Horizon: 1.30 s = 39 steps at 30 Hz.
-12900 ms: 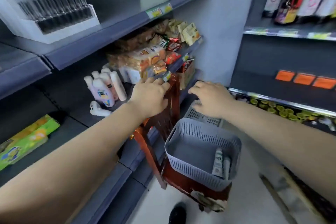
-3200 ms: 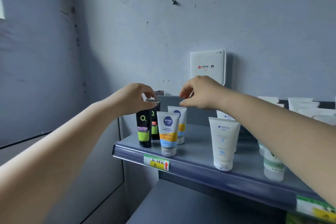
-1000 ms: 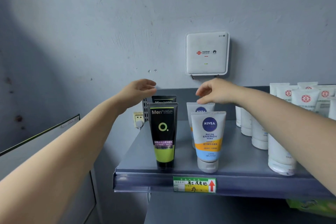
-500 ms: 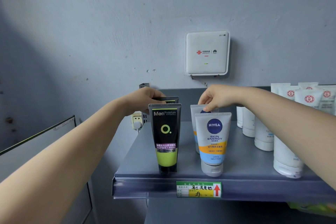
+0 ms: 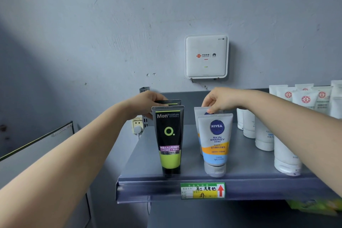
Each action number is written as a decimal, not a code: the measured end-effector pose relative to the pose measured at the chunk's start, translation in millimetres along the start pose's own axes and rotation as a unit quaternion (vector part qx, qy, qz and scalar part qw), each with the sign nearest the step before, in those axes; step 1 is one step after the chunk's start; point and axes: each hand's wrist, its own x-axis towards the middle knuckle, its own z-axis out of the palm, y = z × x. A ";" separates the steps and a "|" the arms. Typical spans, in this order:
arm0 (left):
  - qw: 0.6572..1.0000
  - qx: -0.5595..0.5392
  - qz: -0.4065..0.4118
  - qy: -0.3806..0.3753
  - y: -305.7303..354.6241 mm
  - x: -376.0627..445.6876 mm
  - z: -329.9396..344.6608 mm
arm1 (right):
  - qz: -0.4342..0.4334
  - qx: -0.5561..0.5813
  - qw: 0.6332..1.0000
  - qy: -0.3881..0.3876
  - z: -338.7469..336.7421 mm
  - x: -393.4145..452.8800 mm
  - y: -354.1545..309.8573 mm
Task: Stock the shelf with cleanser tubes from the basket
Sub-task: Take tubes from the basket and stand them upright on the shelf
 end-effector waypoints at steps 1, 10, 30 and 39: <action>1.000 -0.003 0.000 0.002 0.0 -0.5 0.3 | 0.000 0.000 1.000 0.002 0.7 -0.2 -0.3; 0.996 0.040 0.008 0.082 10.7 -0.1 -6.6 | -0.018 0.028 0.993 0.112 -11.4 -16.4 -2.0; 0.978 0.102 0.173 0.047 168.0 26.7 162.9 | -0.033 -0.022 0.967 0.251 -89.3 -178.4 136.2; 0.984 0.159 0.074 0.020 173.1 49.5 207.8 | -0.025 -0.099 0.976 0.192 -98.0 -169.4 194.9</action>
